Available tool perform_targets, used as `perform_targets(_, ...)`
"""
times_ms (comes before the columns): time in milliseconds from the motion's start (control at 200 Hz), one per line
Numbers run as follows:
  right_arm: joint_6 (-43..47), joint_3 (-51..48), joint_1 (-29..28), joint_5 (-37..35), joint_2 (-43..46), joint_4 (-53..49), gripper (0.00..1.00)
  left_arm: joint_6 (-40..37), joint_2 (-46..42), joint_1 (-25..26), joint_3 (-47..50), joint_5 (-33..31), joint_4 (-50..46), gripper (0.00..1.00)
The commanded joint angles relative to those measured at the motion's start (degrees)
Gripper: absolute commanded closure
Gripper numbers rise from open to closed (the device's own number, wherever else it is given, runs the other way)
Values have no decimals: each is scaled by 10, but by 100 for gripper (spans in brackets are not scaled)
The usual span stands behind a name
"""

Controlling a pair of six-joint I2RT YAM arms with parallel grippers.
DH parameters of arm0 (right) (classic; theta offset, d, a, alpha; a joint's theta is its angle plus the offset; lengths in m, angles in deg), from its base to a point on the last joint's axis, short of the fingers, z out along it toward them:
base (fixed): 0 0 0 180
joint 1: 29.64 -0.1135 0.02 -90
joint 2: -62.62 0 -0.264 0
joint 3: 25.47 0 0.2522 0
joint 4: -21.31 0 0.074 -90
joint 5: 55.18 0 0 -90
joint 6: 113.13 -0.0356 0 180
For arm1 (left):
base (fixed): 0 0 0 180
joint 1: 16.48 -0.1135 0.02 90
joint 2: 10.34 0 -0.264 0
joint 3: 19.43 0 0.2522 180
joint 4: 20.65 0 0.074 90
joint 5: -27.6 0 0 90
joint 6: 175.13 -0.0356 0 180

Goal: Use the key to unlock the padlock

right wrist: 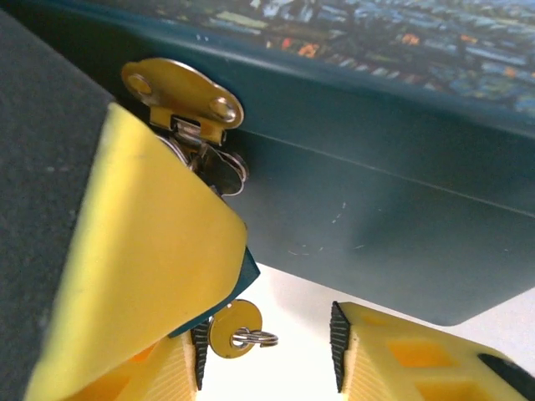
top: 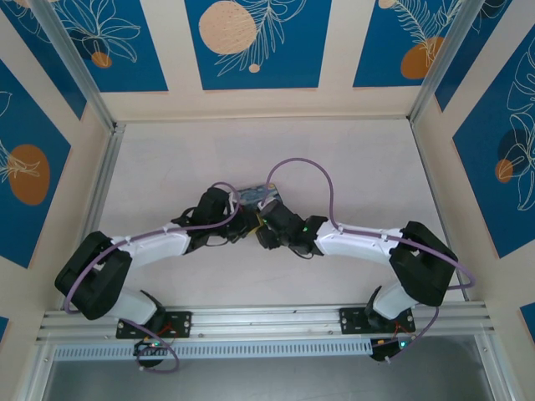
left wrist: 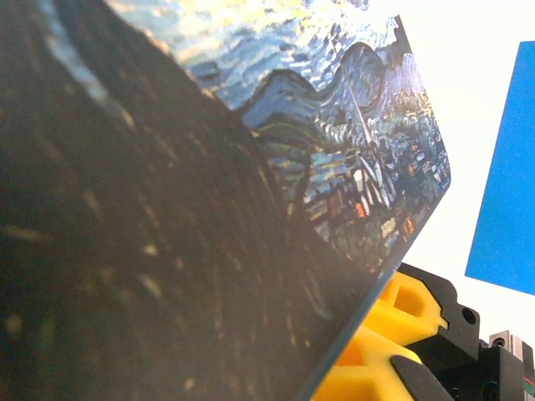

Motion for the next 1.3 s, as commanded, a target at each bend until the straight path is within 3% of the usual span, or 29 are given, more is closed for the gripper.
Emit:
perform_targets(0,5,23,7,-9,-8,24,61,-8,3,-2,-13,22,10,100)
perform_targets(180,2,20,19,13,-1,25,82,-8,4,-2,-11,24,12,100)
perform_targets(380,-1,10,31,72,32,22,95,-11,10,-2,-8,24,15,100)
perform_targets(430,1,7,37,105,42,20,87,-11,12,-2,-6,23,15,100)
perform_targets(510,3,-1,43,146,63,9,53,-16,16,-2,-4,21,14,100)
perform_targets(550,-1,-10,44,155,77,4,42,-20,19,-2,-3,20,12,100)
perform_targets(695,-44,-66,61,179,141,1,26,-52,31,-2,-4,17,-7,100)
perform_targets(830,-119,-116,84,203,198,8,19,-92,38,-1,-2,12,-34,93)
perform_targets(1085,-265,-186,110,262,223,92,16,-100,32,-1,24,15,-26,59)
perform_targets(1295,-341,-211,109,284,188,178,16,-99,-38,-1,45,-21,-64,37)
